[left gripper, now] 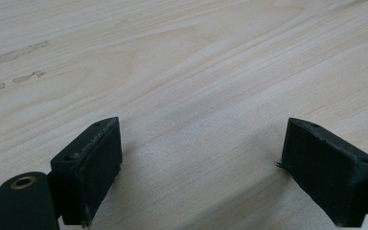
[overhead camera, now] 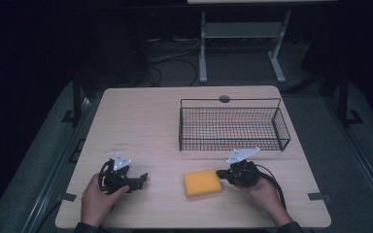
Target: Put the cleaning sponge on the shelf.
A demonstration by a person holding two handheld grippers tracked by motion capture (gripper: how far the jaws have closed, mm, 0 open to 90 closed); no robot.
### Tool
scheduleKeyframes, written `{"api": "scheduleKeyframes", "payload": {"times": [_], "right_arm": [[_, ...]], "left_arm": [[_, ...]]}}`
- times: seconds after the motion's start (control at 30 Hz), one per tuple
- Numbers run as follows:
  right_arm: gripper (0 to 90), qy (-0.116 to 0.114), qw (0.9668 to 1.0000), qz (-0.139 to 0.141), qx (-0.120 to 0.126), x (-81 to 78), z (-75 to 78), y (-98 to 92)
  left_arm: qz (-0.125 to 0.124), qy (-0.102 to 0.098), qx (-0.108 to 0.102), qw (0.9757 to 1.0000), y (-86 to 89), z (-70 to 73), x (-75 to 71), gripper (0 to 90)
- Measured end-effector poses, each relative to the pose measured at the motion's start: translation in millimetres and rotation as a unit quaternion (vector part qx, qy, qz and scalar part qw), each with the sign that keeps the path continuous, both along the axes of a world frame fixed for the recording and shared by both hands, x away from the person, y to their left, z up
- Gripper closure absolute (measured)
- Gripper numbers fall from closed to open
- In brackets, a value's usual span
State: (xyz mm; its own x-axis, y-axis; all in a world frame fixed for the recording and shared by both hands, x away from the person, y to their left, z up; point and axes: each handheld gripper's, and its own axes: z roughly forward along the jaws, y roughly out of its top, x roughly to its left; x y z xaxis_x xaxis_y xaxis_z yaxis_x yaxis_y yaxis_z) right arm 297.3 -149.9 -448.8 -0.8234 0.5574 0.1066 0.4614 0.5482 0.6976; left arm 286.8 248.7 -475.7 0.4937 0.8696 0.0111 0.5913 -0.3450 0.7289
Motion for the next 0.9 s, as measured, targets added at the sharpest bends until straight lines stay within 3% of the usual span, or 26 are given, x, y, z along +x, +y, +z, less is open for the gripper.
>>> {"api": "scheduleKeyframes", "payload": {"times": [0.3,0.6,0.9], "right_arm": [[89.8,-0.005,1.0,-0.004,0.002,1.2,3.6,-0.4],[89.8,-0.002,0.9998,-0.013,0.011,-25.9,7.5,-16.4],[89.7,0.015,0.9998,-0.008,0.006,-49.8,-0.4,-15.4]], "left_arm": [[0.001,0.0,-0.001,1.0,-0.1,-0.1,0.0,12.9],[0.0,-0.001,0.001,1.0,0.1,0.0,0.0,12.9],[0.001,0.0,0.001,1.0,0.1,0.1,-0.2,12.9]]}}
